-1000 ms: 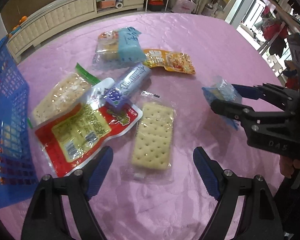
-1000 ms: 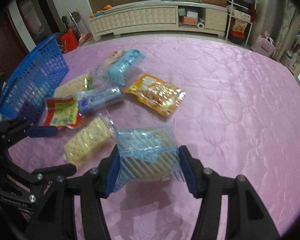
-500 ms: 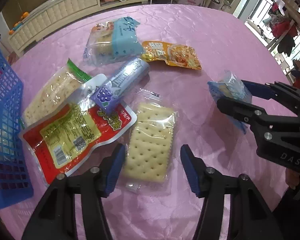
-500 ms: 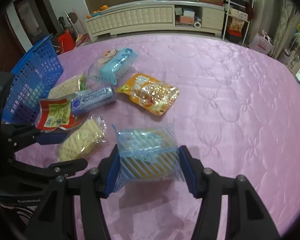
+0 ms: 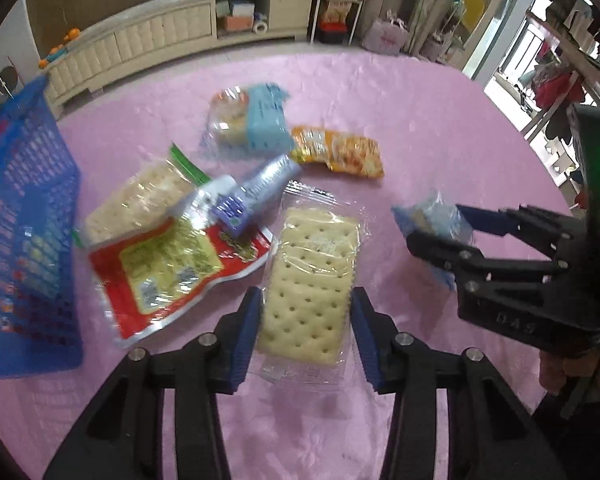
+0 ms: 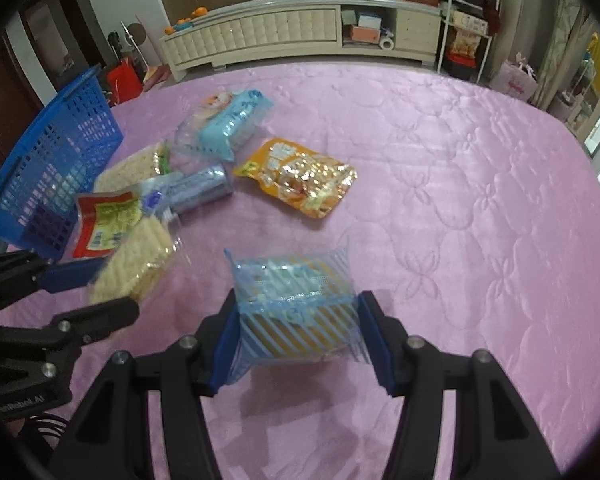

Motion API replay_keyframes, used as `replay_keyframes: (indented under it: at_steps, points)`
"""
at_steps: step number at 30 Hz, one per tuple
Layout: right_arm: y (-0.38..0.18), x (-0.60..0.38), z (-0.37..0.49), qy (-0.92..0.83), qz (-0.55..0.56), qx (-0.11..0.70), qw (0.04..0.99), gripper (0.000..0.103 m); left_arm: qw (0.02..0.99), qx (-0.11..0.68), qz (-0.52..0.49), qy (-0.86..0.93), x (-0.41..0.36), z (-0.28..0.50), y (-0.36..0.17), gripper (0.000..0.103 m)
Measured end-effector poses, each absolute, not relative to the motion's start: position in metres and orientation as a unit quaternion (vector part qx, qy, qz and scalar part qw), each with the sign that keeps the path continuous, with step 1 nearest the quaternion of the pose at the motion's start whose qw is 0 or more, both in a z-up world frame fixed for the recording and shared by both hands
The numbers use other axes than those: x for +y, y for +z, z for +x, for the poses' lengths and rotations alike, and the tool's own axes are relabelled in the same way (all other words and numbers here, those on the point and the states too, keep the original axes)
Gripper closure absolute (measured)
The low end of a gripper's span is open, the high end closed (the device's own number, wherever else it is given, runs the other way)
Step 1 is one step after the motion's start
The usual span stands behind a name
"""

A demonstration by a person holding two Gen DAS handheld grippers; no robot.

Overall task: Organize snacks
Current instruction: 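Carry both snacks over the blue basket and open both grippers to drop them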

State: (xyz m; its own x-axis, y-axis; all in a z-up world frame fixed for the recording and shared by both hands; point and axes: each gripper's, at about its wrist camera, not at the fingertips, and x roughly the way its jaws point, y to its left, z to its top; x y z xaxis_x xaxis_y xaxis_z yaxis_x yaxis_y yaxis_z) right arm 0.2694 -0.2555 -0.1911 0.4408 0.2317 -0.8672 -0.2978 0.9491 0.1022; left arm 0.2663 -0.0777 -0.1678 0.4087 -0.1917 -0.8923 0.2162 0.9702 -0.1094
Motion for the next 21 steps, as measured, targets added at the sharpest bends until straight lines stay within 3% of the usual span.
replay_keyframes:
  at_steps: [9,21]
  points:
    - [-0.118,-0.217,0.231,0.181,-0.055,0.461,0.867,0.042,0.872,0.476,0.002,-0.110,-0.047,0.233,-0.109,0.061]
    - [-0.049,-0.123,0.212,0.238,-0.094,0.408,0.876,0.042,0.905,0.419,-0.027,-0.062,0.049,0.201,-0.045,0.061]
